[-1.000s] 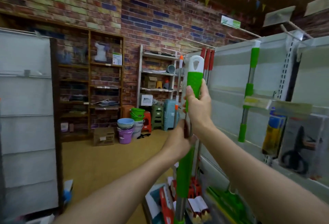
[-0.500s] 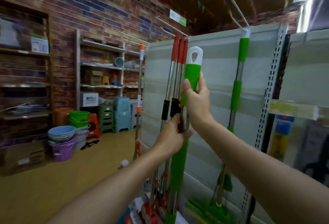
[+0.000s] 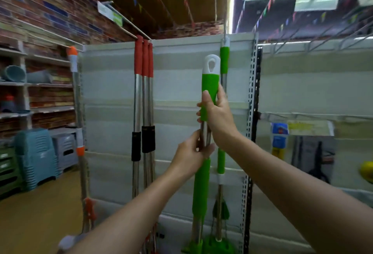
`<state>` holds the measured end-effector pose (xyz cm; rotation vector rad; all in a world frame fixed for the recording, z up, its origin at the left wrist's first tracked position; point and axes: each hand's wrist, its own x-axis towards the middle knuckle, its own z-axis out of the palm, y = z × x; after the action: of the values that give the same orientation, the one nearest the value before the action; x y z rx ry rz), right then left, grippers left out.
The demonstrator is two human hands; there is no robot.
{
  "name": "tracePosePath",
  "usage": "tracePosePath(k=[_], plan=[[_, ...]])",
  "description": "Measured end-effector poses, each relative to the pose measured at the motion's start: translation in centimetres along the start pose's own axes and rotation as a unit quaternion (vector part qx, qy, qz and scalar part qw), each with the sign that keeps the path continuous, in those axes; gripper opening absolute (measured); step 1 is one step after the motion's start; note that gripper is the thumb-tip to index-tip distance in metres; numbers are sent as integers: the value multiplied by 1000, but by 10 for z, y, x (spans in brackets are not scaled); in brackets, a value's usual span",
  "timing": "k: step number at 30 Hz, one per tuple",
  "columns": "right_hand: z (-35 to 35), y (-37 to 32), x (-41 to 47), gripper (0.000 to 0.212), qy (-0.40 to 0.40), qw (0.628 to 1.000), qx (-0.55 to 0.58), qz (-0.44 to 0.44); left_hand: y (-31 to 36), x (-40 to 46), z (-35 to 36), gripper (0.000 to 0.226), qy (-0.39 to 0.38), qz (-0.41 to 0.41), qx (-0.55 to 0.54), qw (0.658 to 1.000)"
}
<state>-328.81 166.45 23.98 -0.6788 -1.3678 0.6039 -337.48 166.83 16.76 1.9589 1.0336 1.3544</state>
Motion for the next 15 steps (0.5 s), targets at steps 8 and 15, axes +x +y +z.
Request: tracePosePath(k=[8, 15], plan=[[-32, 20, 48, 45, 13, 999, 43, -20, -9, 66, 19, 26, -37, 70, -72, 994], [-34, 30, 94, 15, 34, 999, 40, -7, -6, 114, 24, 21, -39, 66, -82, 994]])
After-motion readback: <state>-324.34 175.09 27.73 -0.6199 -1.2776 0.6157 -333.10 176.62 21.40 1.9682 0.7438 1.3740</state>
